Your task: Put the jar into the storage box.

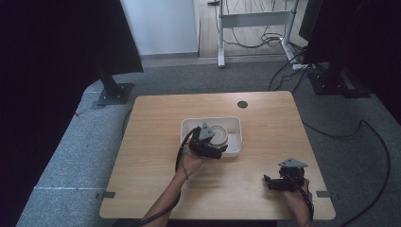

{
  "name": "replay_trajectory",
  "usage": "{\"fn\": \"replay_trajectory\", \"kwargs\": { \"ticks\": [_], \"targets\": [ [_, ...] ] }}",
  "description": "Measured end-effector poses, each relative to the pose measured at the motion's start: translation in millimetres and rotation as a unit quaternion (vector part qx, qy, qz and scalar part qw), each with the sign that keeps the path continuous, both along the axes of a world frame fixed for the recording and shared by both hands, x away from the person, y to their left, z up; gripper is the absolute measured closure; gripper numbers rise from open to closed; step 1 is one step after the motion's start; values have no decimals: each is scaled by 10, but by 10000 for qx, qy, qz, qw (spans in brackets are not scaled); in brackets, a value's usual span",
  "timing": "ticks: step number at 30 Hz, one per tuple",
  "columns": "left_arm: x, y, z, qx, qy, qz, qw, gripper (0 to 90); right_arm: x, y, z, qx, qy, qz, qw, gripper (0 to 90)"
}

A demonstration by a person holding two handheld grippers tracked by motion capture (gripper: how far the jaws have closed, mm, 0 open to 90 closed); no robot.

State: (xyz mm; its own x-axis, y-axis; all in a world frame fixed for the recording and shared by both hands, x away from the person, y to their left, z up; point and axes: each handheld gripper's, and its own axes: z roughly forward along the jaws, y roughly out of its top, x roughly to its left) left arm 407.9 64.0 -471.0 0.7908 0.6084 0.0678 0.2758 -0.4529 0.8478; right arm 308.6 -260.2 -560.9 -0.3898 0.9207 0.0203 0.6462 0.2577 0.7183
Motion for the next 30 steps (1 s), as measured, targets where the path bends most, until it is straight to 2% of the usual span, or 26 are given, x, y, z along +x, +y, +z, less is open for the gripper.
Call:
{"fn": "replay_trajectory", "kwargs": {
  "ticks": [11,13,16,19,27,30],
  "targets": [
    [251,-20,-65,-45,62,-5,10000,100,0,-1,0,-5,-1,2,10000,16],
    [314,-45,-84,32,30,-23,10000,100,0,-1,0,-3,-1,1,10000,16],
    [363,-60,-100,37,14,-12,10000,100,0,-1,0,-3,-1,1,10000,16],
    [431,-81,-131,25,65,-18,10000,100,0,-4,0,-2,-2,15,10000,17],
    [554,-165,-265,196,199,-105,9996,100,-1,-6,0,-1,-2,23,10000,17],
    [580,-193,-263,260,132,-125,9995,100,-1,-6,0,-1,-3,24,10000,18]
  ]
}}
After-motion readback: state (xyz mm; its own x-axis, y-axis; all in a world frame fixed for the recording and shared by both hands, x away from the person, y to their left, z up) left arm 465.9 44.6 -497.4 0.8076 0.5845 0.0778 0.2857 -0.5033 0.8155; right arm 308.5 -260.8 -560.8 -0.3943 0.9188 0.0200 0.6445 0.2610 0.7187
